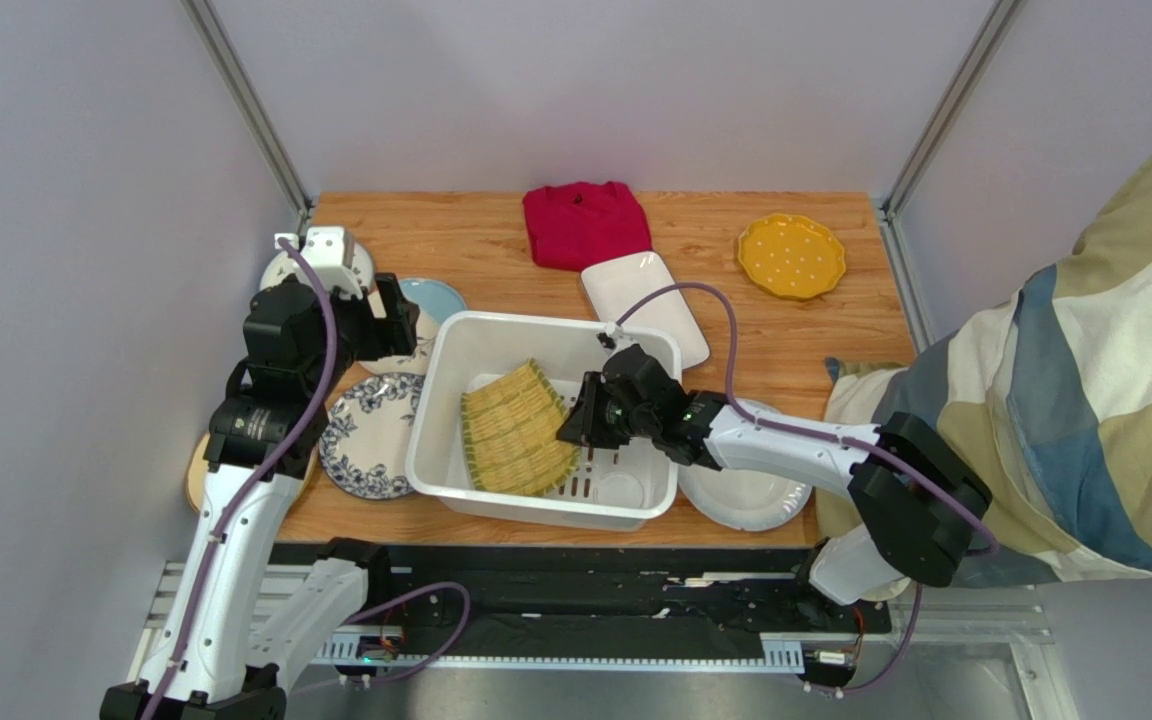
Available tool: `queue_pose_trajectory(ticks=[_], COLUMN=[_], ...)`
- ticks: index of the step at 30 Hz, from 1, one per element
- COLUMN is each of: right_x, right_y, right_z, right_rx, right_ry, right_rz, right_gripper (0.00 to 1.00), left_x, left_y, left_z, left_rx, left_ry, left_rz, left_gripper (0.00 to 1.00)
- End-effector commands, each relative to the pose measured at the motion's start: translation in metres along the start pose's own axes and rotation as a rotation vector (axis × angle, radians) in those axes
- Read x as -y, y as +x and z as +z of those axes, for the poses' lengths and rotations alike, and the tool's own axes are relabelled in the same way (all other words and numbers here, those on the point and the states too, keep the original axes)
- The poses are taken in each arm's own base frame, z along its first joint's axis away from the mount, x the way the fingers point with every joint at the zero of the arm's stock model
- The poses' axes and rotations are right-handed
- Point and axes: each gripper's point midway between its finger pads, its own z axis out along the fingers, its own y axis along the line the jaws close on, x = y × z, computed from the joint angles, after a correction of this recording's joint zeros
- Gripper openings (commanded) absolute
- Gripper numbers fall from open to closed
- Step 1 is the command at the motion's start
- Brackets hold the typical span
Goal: Place the plates into the plastic bin on the countertop
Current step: Place the plate in the plastic bin.
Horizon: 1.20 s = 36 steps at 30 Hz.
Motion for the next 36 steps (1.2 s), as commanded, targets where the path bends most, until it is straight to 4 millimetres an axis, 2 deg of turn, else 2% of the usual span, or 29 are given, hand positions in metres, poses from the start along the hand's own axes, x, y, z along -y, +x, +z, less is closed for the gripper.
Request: queue_pose_trajectory(ticks=[1, 3, 4, 6, 9, 13, 19, 27, 30, 33, 36], right_x=[-0.010, -0.008, -0.010, -0.012, -0.012, -0.023, -0.040, -0.075, -0.078, -0.066, -0.051], right_y=[-0.013, -0.014, -0.015, -0.017, -0.026, -0.031, -0.036, -0.059, -0.069, -0.083, -0.098], right_z=[-0.001, -0.005, -0.007, -0.010, -0.013, -0.021, -0.033, -0.076, -0.088, -0.098, -0.111], right_rx=[0.047, 0.056, 0.061, 0.063, 0.088, 0.106, 0.115, 0.226, 0.280, 0.341, 0.383], right_ry=[0.032, 0.043, 0.040, 0.037, 0.061, 0.017, -0.048, -0.168, -0.160, -0.082, -0.017], right_rz=[-0.063, -0.096, -0.105, -0.133, -0.163, -0.203, -0.258, -0.358, -0.371, -0.391, -0.379], right_gripper=[0.32, 0.41, 0.48, 0.50, 0.59, 0.68, 0.70, 0.71, 0.72, 0.77, 0.78], left_x=[0.002, 0.002, 0.002, 0.002, 0.002, 0.006, 0.007, 0.007, 0.007, 0.007, 0.008], left_y=[-0.007, -0.007, -0.008, -0.006, -0.007, -0.006, -0.006, -0.005, -0.005, -0.005, -0.005], left_z=[-0.001, -0.001, -0.001, 0.000, -0.001, -0.001, -0.001, -0.001, -0.001, 0.000, -0.001], left_rx=[0.031, 0.030, 0.031, 0.027, 0.027, 0.025, 0.024, 0.020, 0.020, 0.019, 0.020], left_ry=[0.009, 0.009, 0.011, 0.009, 0.010, 0.031, 0.037, 0.042, 0.042, 0.040, 0.043], left_rz=[0.007, 0.007, 0.005, 0.007, 0.011, 0.015, 0.016, 0.016, 0.018, 0.018, 0.018], left_gripper=[0.86, 0.86, 0.86, 0.86, 0.86, 0.86, 0.87, 0.91, 0.91, 0.91, 0.91])
